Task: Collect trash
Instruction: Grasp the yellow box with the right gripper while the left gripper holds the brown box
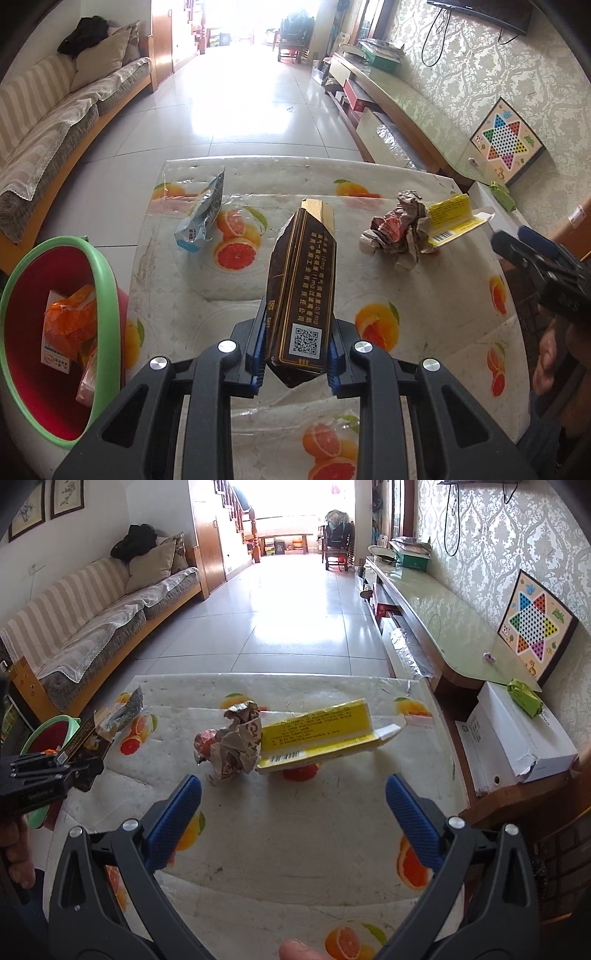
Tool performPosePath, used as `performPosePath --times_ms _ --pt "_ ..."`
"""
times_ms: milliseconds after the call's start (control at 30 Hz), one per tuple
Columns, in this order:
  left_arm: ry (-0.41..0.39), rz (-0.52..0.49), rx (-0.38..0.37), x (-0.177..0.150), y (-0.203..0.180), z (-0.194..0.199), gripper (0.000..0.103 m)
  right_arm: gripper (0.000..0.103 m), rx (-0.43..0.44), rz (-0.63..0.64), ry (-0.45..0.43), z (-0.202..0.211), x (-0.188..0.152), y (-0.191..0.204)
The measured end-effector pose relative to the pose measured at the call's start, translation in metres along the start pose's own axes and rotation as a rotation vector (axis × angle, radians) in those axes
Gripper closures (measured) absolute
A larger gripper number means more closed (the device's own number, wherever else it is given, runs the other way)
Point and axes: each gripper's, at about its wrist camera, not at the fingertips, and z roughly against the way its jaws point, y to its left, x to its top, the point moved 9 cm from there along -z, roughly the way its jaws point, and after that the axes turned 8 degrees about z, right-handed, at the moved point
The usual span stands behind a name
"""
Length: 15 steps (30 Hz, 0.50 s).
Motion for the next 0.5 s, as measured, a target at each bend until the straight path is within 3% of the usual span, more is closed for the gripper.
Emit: performPosePath --times_ms 100,233,467,500 --pt "-0.003 0.0 -0.019 -0.015 0.001 0.013 0.08 0.005 -0.054 -0.07 -0.001 -0.016 0.008 -0.015" --pt "0.002 0.013 -0.031 -0.031 0.007 0.019 0.08 0.005 -0.087 -0.3 0.038 -0.03 -0.003 -0.049" --pt "-0.004 0.054 -0.039 -0.043 0.021 0.027 0.08 0.005 -0.044 -0.452 0.108 -0.062 -0.021 -0.063" --pt "-0.008 0.053 -0.038 -0.042 0.021 0.028 0.08 0.01 -0.04 -0.466 0.122 -0.068 -0.024 -0.063"
